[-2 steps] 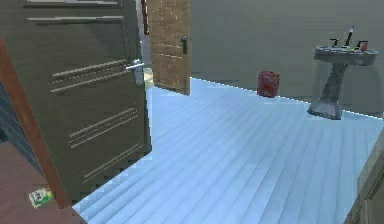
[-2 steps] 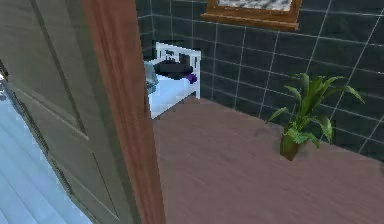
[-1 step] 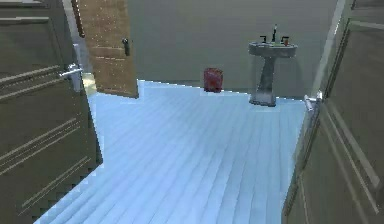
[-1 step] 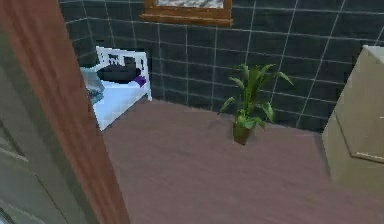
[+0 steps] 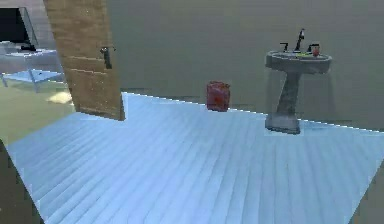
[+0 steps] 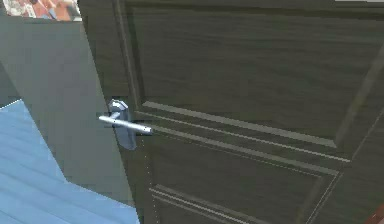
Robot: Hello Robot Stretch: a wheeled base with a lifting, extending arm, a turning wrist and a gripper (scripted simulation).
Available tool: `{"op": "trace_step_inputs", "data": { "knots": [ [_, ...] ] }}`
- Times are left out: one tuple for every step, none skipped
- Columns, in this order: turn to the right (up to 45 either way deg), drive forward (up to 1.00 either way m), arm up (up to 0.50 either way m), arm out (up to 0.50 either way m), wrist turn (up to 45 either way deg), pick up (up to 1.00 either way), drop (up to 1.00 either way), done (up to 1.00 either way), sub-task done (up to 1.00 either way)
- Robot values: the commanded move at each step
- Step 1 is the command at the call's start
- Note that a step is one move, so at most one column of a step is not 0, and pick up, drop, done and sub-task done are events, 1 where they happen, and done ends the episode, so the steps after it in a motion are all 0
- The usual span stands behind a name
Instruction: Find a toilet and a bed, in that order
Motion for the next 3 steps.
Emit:
{"op": "trace_step_inputs", "data": {
  "knots": [
    [21.0,0.0,0.0,0.0,0.0,0.0,0.0,0.0,0.0],
    [0.0,0.65,0.0,0.0,0.0,0.0,0.0,0.0,0.0],
    [24.0,0.0,0.0,0.0,0.0,0.0,0.0,0.0,0.0]
  ]
}}
